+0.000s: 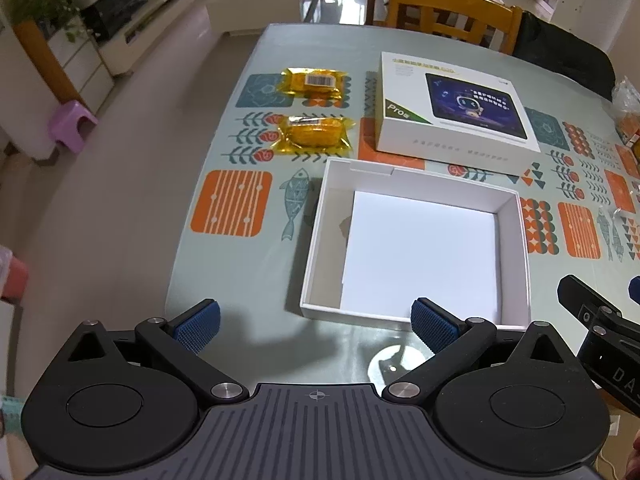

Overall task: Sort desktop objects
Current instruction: 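Move the left tool toward the two orange snack packets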

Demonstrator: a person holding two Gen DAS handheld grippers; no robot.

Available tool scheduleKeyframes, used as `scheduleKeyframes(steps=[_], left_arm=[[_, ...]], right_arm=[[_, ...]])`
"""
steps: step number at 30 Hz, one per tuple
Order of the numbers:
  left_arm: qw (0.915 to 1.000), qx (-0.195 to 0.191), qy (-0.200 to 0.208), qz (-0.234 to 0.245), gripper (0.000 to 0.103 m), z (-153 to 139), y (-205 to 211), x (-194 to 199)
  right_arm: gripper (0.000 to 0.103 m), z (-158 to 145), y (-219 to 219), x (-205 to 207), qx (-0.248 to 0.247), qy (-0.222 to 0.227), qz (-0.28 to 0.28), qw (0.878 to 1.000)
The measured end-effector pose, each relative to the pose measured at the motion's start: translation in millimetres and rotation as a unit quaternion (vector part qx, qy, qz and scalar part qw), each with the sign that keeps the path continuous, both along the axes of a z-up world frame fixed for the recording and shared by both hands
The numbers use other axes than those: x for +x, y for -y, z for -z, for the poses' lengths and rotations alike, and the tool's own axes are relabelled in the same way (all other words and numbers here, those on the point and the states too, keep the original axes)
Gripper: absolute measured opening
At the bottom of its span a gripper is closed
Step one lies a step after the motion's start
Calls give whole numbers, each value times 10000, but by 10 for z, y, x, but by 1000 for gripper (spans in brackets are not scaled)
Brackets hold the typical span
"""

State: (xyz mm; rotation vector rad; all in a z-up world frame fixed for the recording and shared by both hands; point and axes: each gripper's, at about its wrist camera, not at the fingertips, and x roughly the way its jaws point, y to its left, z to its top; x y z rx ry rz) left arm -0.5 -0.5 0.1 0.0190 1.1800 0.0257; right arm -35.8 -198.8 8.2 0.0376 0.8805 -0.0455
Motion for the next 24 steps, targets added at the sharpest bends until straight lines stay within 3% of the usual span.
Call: scheduleKeyframes(steps=[13, 24], left_arm=[[9997, 138, 55, -184, 103, -43, 92, -66], [9981, 147, 113, -580, 103, -46, 205, -103]], right_arm=[[103, -90, 225, 92, 123, 99, -168, 9997], [103, -98, 338, 181, 145, 164, -626, 9978]])
